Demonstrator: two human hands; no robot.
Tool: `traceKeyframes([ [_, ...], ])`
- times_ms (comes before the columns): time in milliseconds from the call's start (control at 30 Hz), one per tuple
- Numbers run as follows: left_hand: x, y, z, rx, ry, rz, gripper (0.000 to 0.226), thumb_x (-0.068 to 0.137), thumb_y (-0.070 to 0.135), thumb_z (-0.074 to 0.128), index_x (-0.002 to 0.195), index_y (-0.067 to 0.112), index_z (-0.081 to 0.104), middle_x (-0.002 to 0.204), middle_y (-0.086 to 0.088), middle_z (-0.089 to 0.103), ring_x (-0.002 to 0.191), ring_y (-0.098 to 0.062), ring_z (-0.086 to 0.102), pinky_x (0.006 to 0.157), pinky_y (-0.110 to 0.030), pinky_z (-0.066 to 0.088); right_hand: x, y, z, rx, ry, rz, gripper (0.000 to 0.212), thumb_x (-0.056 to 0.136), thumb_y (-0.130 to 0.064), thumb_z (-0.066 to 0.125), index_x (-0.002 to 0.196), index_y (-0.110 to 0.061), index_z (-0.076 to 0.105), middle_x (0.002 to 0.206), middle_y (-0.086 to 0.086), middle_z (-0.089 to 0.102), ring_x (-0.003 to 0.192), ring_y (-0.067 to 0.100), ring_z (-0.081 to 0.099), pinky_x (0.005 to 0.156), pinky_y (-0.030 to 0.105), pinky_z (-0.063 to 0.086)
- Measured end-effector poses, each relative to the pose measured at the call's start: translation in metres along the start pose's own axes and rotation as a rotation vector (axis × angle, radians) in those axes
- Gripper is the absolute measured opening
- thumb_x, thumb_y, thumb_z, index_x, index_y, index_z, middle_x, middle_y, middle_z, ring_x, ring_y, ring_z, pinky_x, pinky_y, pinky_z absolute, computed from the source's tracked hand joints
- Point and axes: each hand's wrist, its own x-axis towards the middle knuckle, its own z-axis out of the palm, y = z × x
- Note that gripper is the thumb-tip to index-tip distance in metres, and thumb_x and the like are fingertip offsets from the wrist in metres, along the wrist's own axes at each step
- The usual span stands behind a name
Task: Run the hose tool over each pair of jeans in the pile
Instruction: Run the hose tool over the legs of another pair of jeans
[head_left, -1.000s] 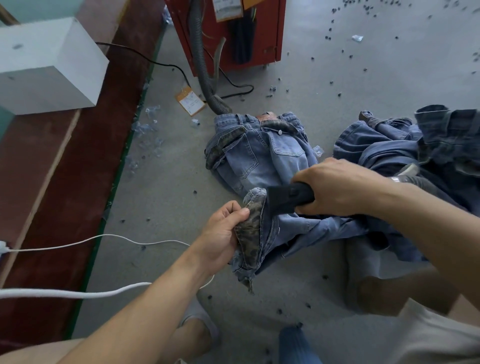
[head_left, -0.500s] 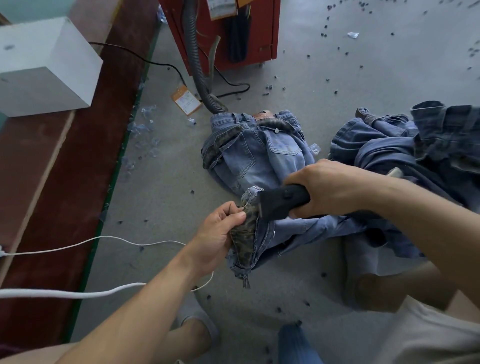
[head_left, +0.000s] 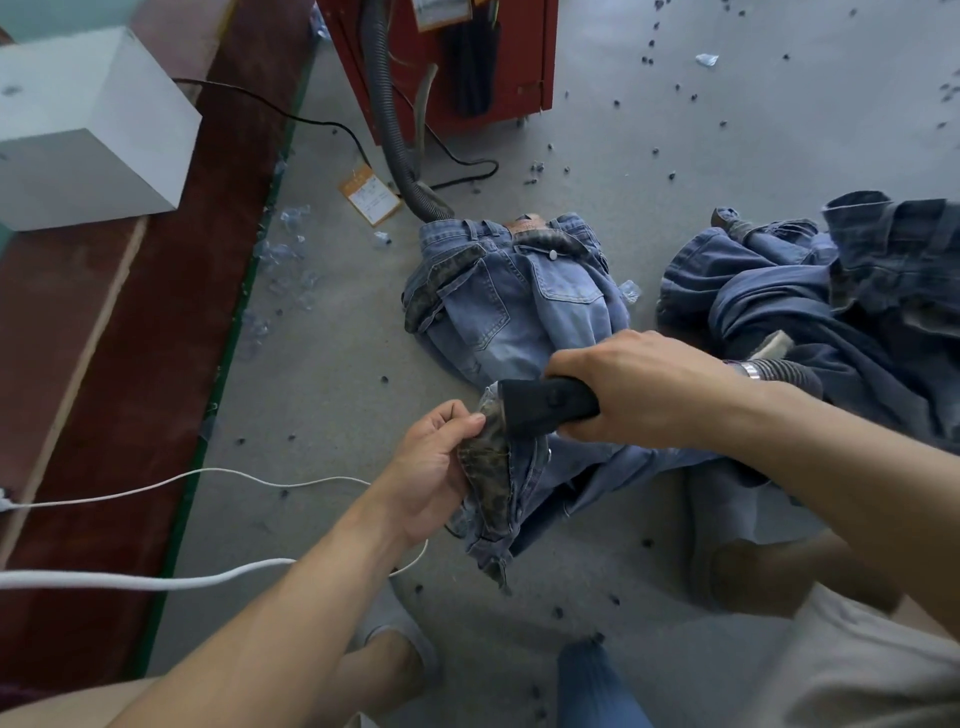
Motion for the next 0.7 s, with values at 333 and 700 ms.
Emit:
traceKeyframes([
  [333, 0.001, 0.004, 0.009, -0.015, 0.03, -0.02, 0.032, 0.105, 0.015, 0.05, 0.074, 0.019, 0.044, 0.071, -0.005, 0.056, 0.066, -0.017, 0.054, 0.061, -0.031, 0.05, -0.004, -0.01, -0.004, -0.055, -0.112, -0.041, 0.03, 0.081, -0.051, 0.069, 0.104, -0.037, 0.056, 0.073, -0.011, 0.052, 0.076, 0.023, 0.059, 0.067, 0.04, 0.054],
  [700, 0.01, 0.01, 0.008, -0.062, 0.148, -0.127, 0.031, 0.108, 0.017, 0.048, 0.078, 0.019, 0.043, 0.077, -0.008, 0.055, 0.069, -0.019, 0.055, 0.07, -0.04, 0.052, -0.003, -0.012, -0.002, -0.093, -0.142, -0.081, 0.034, 0.083, -0.056, 0.068, 0.11, -0.04, 0.055, 0.083, -0.011, 0.061, 0.079, 0.021, 0.063, 0.069, 0.041, 0.057],
])
